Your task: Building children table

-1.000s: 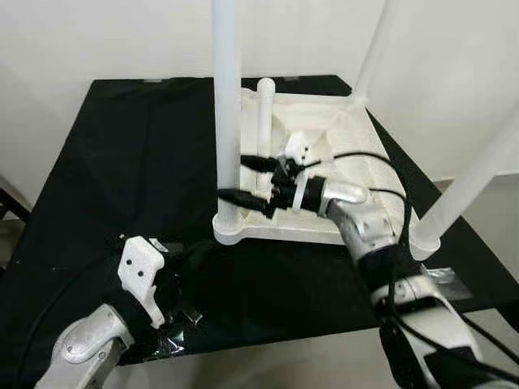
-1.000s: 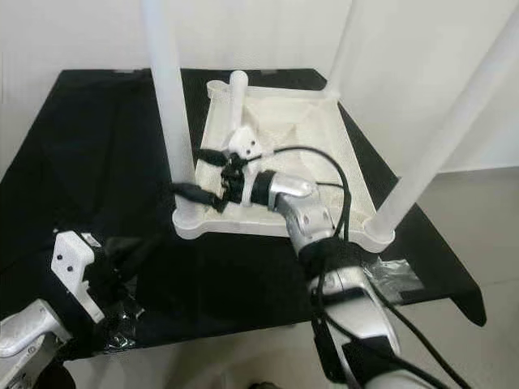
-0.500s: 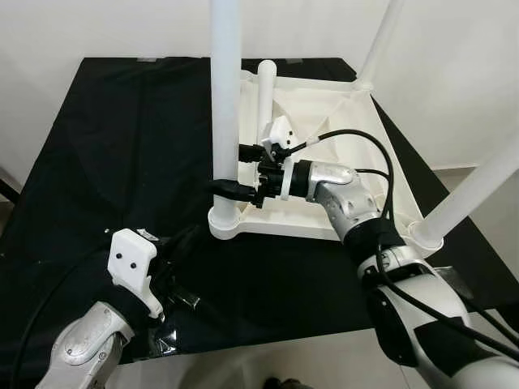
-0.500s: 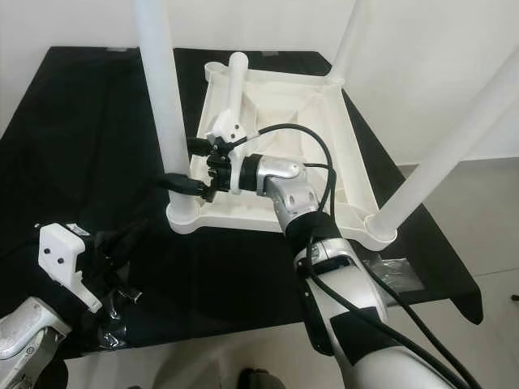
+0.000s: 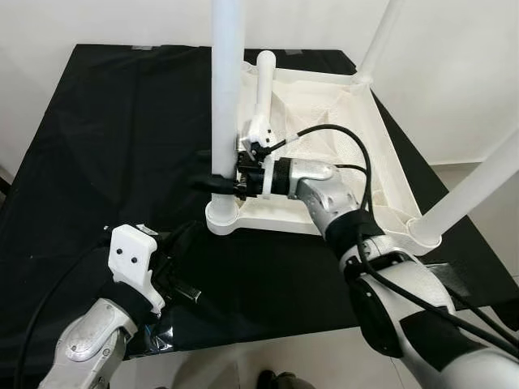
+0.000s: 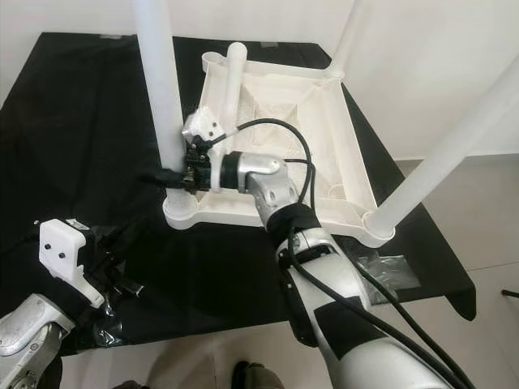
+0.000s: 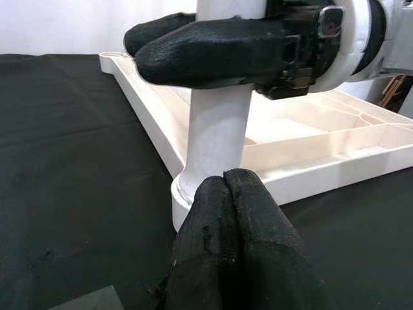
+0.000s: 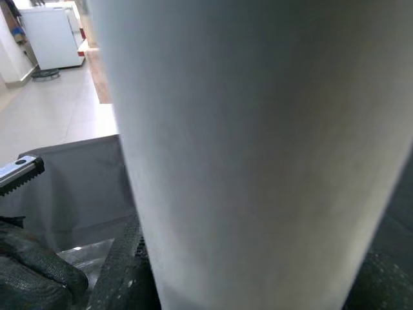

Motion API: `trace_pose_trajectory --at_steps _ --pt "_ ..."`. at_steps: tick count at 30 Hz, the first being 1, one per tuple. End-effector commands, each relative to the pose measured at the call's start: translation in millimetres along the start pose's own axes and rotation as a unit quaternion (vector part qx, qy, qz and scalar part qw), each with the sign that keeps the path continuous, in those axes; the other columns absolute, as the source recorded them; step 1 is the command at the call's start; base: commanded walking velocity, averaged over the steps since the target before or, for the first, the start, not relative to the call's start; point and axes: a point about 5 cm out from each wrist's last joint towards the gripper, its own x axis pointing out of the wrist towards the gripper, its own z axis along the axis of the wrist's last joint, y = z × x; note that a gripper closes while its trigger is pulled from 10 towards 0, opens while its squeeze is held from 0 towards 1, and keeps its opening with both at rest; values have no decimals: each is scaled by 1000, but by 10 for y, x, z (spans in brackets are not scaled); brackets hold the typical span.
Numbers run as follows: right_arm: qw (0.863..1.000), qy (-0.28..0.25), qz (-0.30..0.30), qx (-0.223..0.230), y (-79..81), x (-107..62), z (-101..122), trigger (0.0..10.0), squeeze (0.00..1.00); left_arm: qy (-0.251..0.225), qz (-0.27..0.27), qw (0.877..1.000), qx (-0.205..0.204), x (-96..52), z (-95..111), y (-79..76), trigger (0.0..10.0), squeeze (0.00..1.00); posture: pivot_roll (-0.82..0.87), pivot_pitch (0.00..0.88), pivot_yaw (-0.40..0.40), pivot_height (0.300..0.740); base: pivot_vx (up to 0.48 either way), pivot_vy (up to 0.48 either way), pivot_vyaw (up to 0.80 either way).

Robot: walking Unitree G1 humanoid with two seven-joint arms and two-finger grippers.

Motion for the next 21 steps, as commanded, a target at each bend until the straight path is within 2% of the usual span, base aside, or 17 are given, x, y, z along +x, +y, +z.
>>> trace_pose_trajectory --at_steps 1,5,6,8,9,10,11,12,13,14,15,17,18,19,20,21 --pt "1000 -7 15 -3 32 26 -5 0 0 0 -4 1000 1 9 6 -42 10000 0 119 183 -153 740 0 0 0" --pt "1000 -1 6 -14 17 -29 -21 0 0 -1 -4 1000 0 20 4 -44 10000 0 106 177 -155 740 0 0 0" --pt "999 9 -30 -25 -34 -140 -54 0 0 -2 -5 1000 -2 29 0 -44 10000 0 98 175 -156 740 0 0 0" --pt "999 9 -30 -25 -34 -140 -54 0 0 -2 -5 1000 -2 29 0 -44 10000 0 98 175 -156 740 0 0 0" --pt "990 35 -129 -32 -93 -315 -168 0 0 -3 -8 1000 -5 38 -6 -42 10000 0 82 168 -159 740 0 0 0" --pt "990 35 -129 -32 -93 -315 -168 0 0 -3 -8 1000 -5 38 -6 -42 10000 0 82 168 -159 740 0 0 0" --pt "982 47 -180 -33 -97 -400 -232 0 0 -3 -9 1000 -6 43 -10 -36 10000 0 70 166 -161 740 0 0 0" --pt "955 49 -291 -20 -100 -529 -305 0 0 -3 -11 1000 -7 46 -14 -31 10000 0 66 166 -159 740 0 0 0" --pt "908 61 -413 16 40 -723 -433 0 0 -3 -12 1000 -8 50 -15 -19 10000 0 50 167 -151 740 0 0 0" --pt "908 61 -413 16 40 -723 -433 0 0 -3 -12 1000 -8 50 -15 -19 10000 0 50 167 -151 740 0 0 0" --pt "861 76 -501 44 168 -928 -512 0 0 -3 -12 1000 -9 52 -16 -10 10000 0 47 168 -148 740 0 0 0" --pt "861 76 -501 44 168 -928 -512 0 0 -3 -12 1000 -9 52 -16 -10 10000 0 47 168 -148 740 0 0 0" --pt "843 94 -528 39 427 -1076 -559 0 0 -3 -16 1000 -12 60 -20 4 10000 0 31 163 -125 740 0 0 0" --pt "845 107 -522 29 593 -1144 -557 0 0 -2 -20 1000 -13 68 -28 17 10000 0 17 155 -112 740 0 0 0" --pt "853 111 -509 16 652 -1184 -539 0 0 -1 -25 1000 -16 75 -40 29 10000 0 -3 145 -94 740 0 0 0" --pt "853 111 -509 16 652 -1184 -539 0 0 -1 -25 1000 -16 75 -40 29 10000 0 -3 145 -94 740 0 0 0"
